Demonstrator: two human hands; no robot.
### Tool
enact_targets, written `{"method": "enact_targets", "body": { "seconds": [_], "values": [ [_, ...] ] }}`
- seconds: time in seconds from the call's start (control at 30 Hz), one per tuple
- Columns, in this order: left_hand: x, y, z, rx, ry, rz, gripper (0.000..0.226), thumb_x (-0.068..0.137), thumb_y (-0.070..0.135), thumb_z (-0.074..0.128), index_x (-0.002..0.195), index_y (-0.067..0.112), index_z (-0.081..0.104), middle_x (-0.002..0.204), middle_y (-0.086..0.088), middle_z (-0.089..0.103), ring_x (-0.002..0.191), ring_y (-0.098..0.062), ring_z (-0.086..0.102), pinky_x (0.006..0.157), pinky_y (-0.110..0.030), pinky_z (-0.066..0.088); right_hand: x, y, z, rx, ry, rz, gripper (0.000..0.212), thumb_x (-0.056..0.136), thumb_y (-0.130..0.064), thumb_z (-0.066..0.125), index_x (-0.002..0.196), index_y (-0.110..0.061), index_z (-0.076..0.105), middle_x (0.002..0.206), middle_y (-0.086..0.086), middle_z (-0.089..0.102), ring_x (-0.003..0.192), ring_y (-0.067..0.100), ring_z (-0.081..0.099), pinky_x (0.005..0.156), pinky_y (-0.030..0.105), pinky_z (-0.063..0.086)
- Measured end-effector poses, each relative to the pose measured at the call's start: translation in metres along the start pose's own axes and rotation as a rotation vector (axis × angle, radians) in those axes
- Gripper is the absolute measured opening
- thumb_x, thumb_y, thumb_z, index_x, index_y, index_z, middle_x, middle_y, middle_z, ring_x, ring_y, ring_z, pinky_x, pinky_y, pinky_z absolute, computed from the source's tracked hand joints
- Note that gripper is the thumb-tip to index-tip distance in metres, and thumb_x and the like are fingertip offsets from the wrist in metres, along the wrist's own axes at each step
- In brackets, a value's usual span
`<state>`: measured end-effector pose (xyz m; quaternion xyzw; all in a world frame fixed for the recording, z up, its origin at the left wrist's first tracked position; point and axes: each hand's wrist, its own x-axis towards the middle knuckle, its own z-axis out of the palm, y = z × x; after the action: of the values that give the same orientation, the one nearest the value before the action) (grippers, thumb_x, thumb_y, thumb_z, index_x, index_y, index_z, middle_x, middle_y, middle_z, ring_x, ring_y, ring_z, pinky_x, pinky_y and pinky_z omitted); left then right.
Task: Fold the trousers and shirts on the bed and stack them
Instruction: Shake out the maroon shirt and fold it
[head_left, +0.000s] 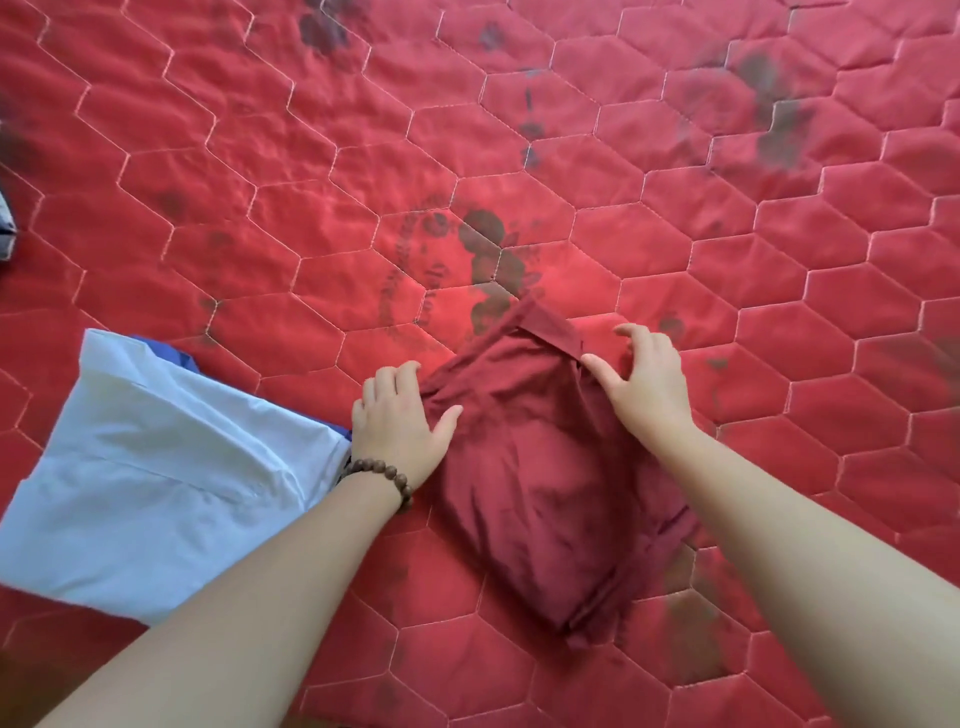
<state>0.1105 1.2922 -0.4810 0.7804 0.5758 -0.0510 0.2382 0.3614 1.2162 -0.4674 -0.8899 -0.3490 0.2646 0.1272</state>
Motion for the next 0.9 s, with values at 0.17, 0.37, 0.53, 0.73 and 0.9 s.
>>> {"method": "enact_targets", "body": {
  "seconds": [0.17,0.37,0.53,0.73,0.9],
  "values": [
    [0.011,0.005,0.009,0.064,-0.236,0.007,0.037,0.095,0.05,0.045,0.092,0.012,0.045,0.1,-0.017,0.063,0.094,-0.037,0.06,0.067,-0.037,0.037,-0.069,0.058,-0.007,-0.11,0.147,0.284,0.066,0.083,-0.054,0.063,0.135,-0.019,0.045,0.133,0.012,0.043,0.123,0.033,0.04,0.098,0.05,0.035],
    [-0.037,-0.021,0.022,-0.002,-0.284,-0.141,0.037,0.097,0.045,0.042,0.085,0.012,0.051,0.103,-0.022,0.064,0.097,-0.039,0.06,0.069,-0.036,0.038,-0.112,0.072,0.011,0.227,0.086,0.615,0.067,0.079,-0.056,0.067,0.124,-0.012,0.044,0.125,0.018,0.053,0.115,0.036,0.052,0.093,0.042,0.04],
    [-0.091,-0.044,0.032,-0.028,-0.341,-0.229,0.04,0.097,0.045,0.041,0.08,0.011,0.05,0.103,-0.023,0.064,0.098,-0.04,0.06,0.074,-0.038,0.041,-0.129,0.053,0.031,0.32,0.015,0.506,0.074,0.075,-0.055,0.072,0.129,-0.015,0.041,0.124,0.01,0.06,0.115,0.03,0.055,0.091,0.035,0.04],
    [-0.124,-0.041,0.014,-0.014,-0.127,-0.223,0.032,0.092,0.042,0.05,0.096,0.009,0.051,0.101,-0.018,0.06,0.096,-0.037,0.058,0.075,-0.041,0.044,-0.142,0.043,0.036,0.078,0.225,0.345,0.049,0.088,-0.029,0.063,0.13,-0.009,0.048,0.127,0.017,0.051,0.117,0.037,0.047,0.094,0.041,0.036],
    [-0.113,-0.005,0.015,-0.007,0.153,0.318,0.049,0.082,0.021,0.06,0.127,0.004,0.053,0.138,-0.02,0.045,0.131,-0.037,0.04,0.106,-0.05,0.033,-0.16,0.006,0.064,-0.125,0.326,-0.333,0.04,0.079,-0.009,0.065,0.118,-0.001,0.061,0.124,0.02,0.056,0.117,0.038,0.051,0.106,0.051,0.036]
  ]
}}
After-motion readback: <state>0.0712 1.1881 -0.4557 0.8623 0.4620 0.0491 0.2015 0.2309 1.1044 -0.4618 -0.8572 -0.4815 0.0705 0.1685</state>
